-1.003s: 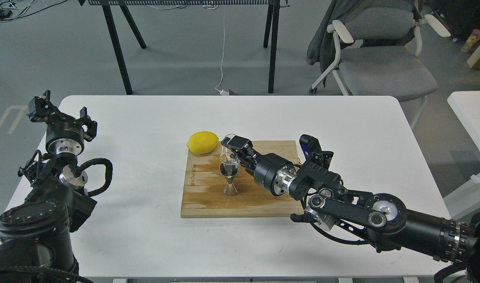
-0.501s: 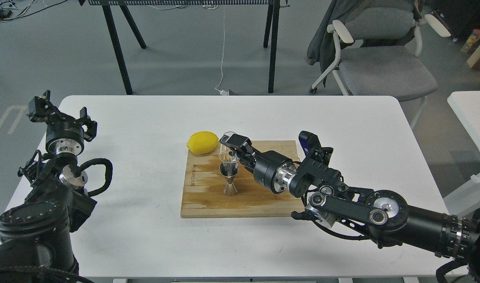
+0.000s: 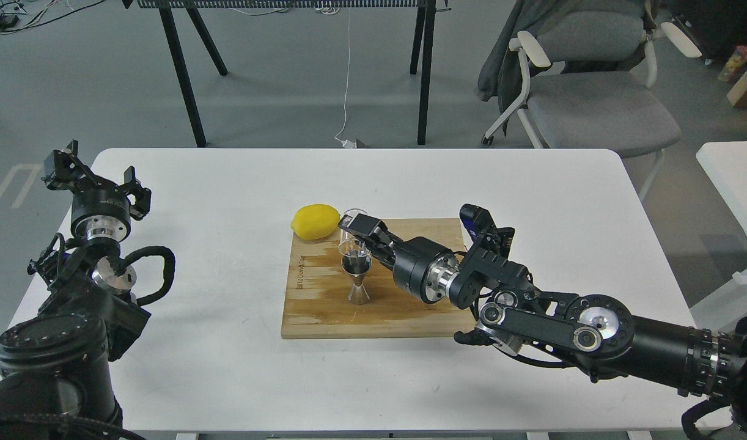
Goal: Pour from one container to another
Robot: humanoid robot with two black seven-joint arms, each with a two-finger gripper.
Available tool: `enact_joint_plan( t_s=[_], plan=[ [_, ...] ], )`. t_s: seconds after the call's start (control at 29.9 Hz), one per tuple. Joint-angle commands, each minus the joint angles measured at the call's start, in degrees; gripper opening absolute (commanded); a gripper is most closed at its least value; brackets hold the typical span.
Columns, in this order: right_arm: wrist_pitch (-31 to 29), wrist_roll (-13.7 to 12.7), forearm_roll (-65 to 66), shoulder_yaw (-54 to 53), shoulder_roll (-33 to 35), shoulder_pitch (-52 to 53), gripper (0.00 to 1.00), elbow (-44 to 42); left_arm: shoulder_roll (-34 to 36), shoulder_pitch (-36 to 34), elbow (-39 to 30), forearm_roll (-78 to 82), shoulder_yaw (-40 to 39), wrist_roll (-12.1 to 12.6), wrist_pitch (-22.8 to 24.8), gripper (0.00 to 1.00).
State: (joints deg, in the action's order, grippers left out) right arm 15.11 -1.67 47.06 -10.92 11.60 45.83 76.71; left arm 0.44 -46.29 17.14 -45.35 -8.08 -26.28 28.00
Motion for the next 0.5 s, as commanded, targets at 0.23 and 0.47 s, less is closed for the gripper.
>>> enact_joint_plan(
  t_s=[0.23, 0.47],
  plan=[
    [0.1, 0.0, 0.4, 3.1, 0.0, 2.6, 0.44, -0.3, -0.1, 0.1, 0.0, 0.0, 0.0, 0.0, 0.0, 1.00],
    [0.1, 0.0, 1.5, 3.4, 0.1, 3.2, 0.44, -0.4, 0.0, 0.1, 0.0, 0.0, 0.0, 0.0, 0.0, 1.00]
  ],
)
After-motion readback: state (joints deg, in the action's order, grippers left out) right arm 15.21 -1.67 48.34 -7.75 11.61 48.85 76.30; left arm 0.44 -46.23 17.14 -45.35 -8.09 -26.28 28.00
